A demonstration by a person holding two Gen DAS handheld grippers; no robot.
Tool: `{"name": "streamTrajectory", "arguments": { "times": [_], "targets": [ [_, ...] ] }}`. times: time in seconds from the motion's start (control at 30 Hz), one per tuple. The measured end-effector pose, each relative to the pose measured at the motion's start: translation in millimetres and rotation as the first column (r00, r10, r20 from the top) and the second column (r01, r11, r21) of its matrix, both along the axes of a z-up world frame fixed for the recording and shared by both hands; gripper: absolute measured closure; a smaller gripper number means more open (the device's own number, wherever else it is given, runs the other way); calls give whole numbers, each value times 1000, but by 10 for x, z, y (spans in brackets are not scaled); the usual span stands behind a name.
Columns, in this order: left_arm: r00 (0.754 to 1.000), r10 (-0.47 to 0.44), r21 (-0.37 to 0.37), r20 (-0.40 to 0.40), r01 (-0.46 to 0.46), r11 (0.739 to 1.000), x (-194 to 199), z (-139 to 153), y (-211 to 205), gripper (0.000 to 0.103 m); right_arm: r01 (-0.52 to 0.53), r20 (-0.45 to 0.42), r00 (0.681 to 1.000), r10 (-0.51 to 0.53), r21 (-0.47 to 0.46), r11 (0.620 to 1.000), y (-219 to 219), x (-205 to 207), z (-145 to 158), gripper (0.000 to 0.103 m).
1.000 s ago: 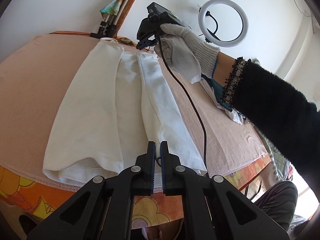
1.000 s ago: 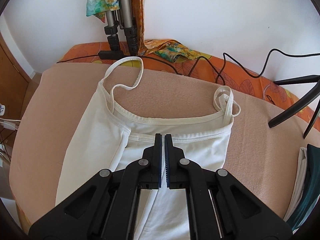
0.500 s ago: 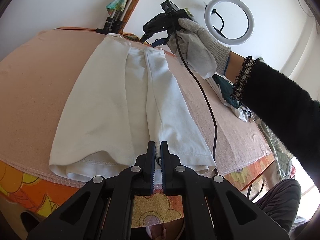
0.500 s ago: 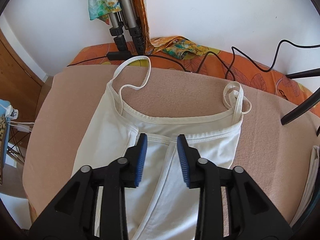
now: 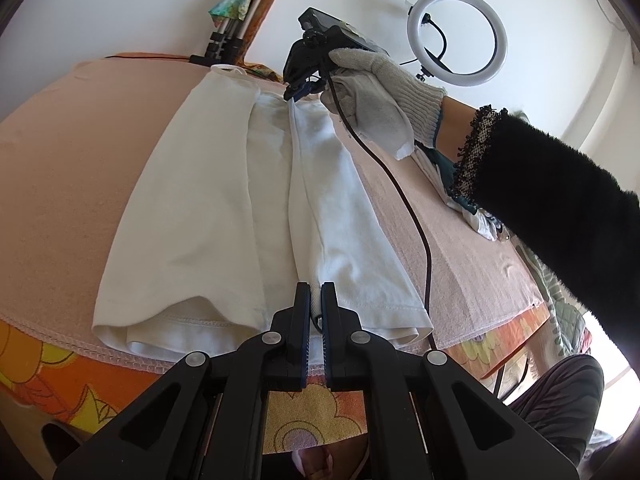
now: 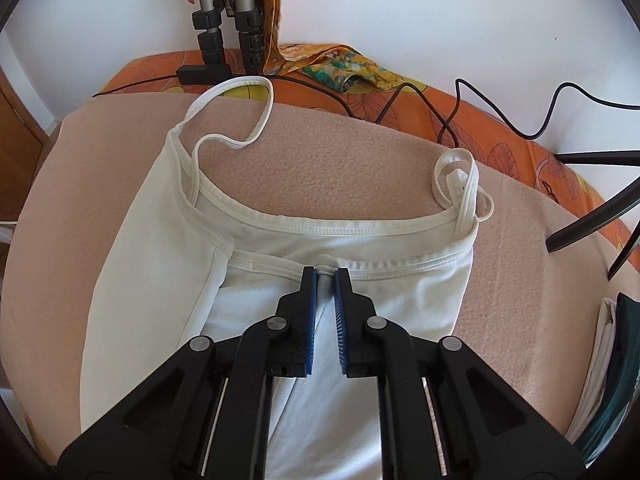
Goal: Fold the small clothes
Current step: 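Open the right gripper and release the folded edge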
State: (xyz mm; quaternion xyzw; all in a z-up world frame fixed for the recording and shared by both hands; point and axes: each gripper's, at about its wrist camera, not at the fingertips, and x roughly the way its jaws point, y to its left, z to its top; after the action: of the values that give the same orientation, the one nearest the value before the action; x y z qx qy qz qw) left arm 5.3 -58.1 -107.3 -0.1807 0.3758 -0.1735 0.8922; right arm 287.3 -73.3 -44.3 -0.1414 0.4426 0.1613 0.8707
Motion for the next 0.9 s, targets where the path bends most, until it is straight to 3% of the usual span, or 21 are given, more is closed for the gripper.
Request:
{"name": "streamTrajectory", "arguments": {
  "times": [0.2,0.43,0.57,0.67,0.77,0.83,0.9],
  "targets": [
    [1000,10,16,-3,-10,1000,-24,-27,7,99,-34,40,999,32,48,998,30,-110,171,96],
    [999,12,42,-52,-10,999,-5,-44,-35,95,-58,12,998,57,56,997,125,-70,38,96],
    [998,16,26,-64,-14,1000,-48,-4,3,95,-71,15,997,70,127,989,14,-143,104,86],
    [999,-2,33,-44,3,999,-116,109,-9,95,-83,56,996,75,159,984,-117,-293,280,71],
    [999,-31,48,-12,31,998,-226,268,-4,93,-88,90,993,70,214,973,-329,-480,503,65],
    [999,-37,60,12,37,998,-297,378,49,81,-95,112,991,71,232,968,-483,-644,639,65],
    [999,-38,71,32,35,997,-339,483,134,74,-100,130,989,69,254,962,-660,-844,750,65]
  ]
}}
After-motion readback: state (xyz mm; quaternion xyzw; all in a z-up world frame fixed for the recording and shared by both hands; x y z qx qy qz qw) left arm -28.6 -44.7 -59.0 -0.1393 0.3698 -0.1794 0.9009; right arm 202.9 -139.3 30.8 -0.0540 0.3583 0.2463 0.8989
